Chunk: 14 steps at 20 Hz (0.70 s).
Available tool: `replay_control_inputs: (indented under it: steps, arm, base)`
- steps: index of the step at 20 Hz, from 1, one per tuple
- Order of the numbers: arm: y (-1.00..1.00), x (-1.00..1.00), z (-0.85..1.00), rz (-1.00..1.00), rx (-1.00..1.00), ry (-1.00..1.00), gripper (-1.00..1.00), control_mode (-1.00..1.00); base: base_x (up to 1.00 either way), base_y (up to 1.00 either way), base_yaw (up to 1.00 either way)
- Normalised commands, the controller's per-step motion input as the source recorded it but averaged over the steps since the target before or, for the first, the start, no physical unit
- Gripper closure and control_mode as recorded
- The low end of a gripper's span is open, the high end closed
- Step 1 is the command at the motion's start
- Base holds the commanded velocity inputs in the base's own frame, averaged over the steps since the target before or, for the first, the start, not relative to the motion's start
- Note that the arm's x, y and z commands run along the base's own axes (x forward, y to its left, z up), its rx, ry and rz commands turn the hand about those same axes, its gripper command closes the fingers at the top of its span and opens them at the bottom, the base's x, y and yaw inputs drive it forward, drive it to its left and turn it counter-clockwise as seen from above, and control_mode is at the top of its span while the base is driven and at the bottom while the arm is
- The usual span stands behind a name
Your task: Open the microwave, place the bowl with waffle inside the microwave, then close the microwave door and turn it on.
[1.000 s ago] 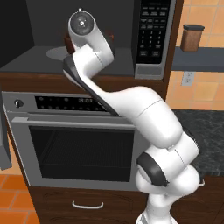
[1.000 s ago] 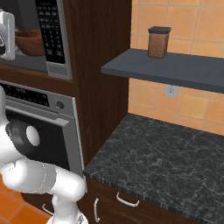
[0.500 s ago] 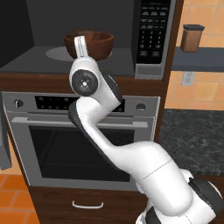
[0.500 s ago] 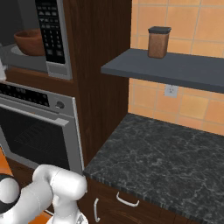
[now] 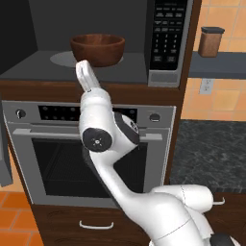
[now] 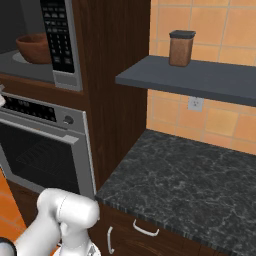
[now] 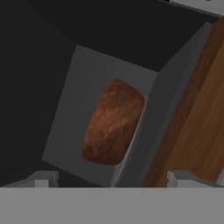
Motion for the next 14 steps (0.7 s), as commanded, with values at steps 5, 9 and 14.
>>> replay_control_inputs:
  steps: [5, 9, 14]
  arm:
    - [0.29, -0.77, -0.40, 0.00, -0.31, -0.30, -1.00, -1.00]
    - [0.11, -0.69, -0.44, 0.00, -0.28, -0.14, -1.00, -1.00]
    - [0.66, -0.29, -0.38, -0.02, -0.17, -0.05, -1.00, -1.00]
  base:
    - [0.00, 0.00, 0.00]
    - [0.00, 0.00, 0.00]
    - [0.00, 0.00, 0.00]
